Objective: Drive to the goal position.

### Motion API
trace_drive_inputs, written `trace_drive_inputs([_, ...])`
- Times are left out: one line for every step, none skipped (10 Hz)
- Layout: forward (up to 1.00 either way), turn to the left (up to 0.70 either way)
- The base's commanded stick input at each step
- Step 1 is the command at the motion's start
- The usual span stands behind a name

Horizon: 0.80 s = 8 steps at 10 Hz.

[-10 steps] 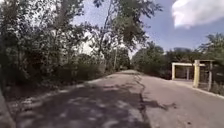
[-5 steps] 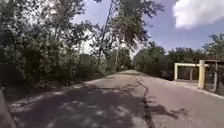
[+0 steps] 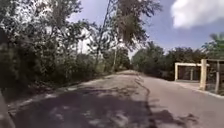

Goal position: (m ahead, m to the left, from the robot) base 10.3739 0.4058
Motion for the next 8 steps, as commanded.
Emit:
trace_drive_inputs([0.50, 0.00])
trace_drive_inputs([0.50, 0.00])
trace_drive_inputs([0.50, 0.00])
trace_drive_inputs([0.50, 0.00])
trace_drive_inputs([0.50, 0.00])
trace_drive_inputs([0.50, 0.00])
trace_drive_inputs([0.50, 0.00])
trace_drive_inputs([0.50, 0.00])
